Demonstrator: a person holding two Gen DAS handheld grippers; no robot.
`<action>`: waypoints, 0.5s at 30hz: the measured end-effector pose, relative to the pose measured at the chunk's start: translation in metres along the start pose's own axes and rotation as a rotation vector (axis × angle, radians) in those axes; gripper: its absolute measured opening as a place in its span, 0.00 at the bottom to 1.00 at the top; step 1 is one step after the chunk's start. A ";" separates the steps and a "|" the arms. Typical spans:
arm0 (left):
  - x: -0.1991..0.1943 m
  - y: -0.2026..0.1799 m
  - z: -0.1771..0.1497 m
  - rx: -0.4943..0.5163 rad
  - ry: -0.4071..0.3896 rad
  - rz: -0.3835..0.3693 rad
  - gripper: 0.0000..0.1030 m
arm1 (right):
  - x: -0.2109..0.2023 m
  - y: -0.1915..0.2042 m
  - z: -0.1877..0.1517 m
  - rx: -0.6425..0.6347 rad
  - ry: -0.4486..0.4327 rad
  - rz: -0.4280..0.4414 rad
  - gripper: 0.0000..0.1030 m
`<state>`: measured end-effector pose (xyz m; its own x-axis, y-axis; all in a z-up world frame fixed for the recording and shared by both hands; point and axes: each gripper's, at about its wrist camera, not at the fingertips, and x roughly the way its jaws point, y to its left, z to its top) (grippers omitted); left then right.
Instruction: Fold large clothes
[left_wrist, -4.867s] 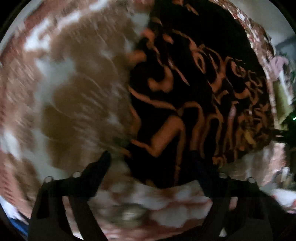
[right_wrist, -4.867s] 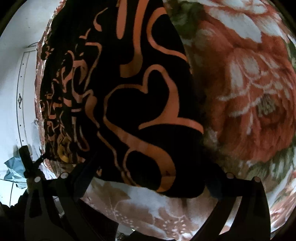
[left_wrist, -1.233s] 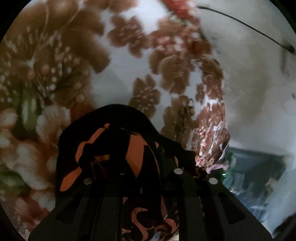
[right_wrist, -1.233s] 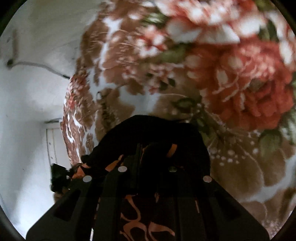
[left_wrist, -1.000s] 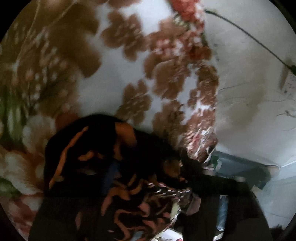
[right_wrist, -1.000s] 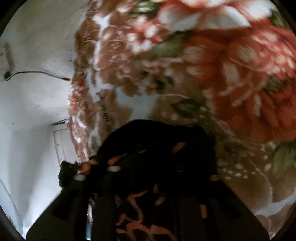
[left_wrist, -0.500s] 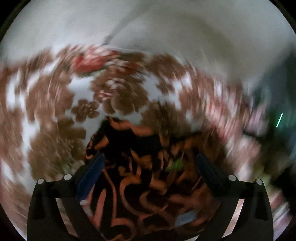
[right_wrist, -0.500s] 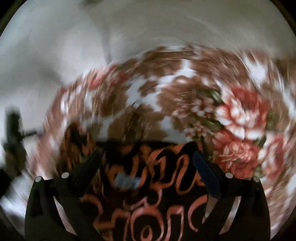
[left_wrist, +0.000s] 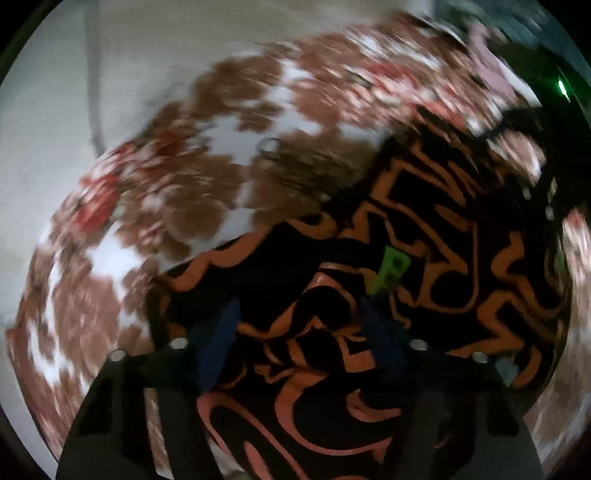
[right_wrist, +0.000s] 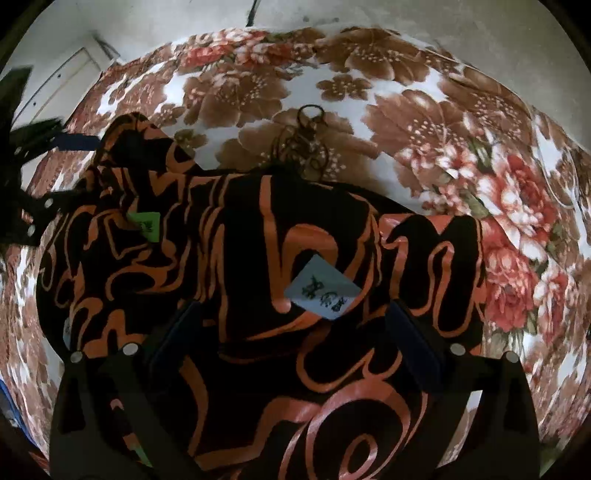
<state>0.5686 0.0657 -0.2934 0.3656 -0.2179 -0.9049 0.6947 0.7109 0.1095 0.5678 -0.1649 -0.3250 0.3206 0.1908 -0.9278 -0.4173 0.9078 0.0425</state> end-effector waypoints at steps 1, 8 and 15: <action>0.004 -0.002 0.003 0.039 0.017 -0.015 0.59 | 0.000 0.000 0.001 -0.001 0.005 0.003 0.95; 0.044 -0.010 0.014 0.197 0.169 -0.125 0.04 | 0.013 -0.004 0.006 0.001 0.027 -0.005 0.95; 0.037 0.012 0.052 0.194 0.116 -0.013 0.03 | 0.021 -0.020 0.017 0.054 0.010 0.001 0.95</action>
<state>0.6223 0.0316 -0.3045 0.2902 -0.1401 -0.9467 0.8093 0.5639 0.1646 0.5980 -0.1727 -0.3392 0.3111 0.1883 -0.9315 -0.3712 0.9264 0.0632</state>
